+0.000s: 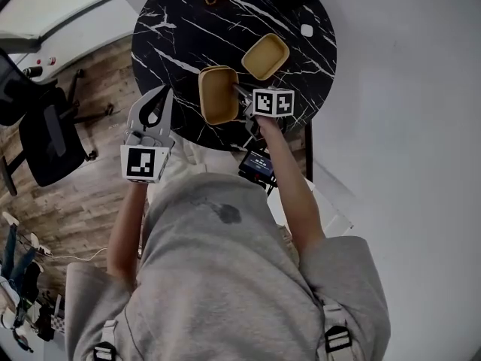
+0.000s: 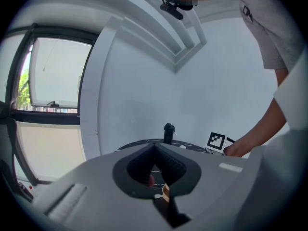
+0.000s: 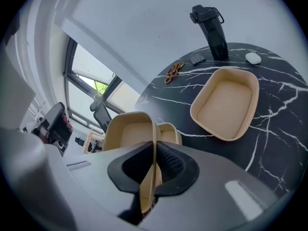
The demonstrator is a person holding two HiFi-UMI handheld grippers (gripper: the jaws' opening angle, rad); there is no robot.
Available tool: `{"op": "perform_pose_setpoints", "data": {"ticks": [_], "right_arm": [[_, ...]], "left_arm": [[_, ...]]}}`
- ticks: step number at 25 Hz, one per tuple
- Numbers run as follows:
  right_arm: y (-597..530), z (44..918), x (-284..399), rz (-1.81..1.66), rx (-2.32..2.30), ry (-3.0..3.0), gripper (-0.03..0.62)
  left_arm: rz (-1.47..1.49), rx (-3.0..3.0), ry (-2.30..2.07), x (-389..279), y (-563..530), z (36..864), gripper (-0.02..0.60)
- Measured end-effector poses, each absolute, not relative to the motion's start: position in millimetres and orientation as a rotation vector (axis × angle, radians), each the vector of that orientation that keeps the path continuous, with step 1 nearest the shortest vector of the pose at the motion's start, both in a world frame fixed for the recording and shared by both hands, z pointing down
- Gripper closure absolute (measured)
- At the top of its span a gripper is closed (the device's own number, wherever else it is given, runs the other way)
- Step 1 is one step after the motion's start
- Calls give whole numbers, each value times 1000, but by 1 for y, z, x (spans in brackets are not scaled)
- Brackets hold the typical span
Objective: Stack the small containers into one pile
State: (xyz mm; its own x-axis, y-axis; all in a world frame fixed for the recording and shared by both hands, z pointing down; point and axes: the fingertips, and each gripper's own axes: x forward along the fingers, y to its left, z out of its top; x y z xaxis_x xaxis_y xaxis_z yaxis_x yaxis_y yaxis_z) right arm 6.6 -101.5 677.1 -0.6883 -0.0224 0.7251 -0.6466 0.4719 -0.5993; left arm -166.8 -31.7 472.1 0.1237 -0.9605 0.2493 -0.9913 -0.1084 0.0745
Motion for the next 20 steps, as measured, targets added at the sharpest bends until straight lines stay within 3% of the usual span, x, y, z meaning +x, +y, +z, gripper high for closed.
{"op": "perform_pose_setpoints", "data": {"ticks": [20], "right_arm": [[-110, 708, 11, 1121, 621, -1964, 559]], "left_arm": [[218, 2140, -1934, -206, -35, 482, 584]]}}
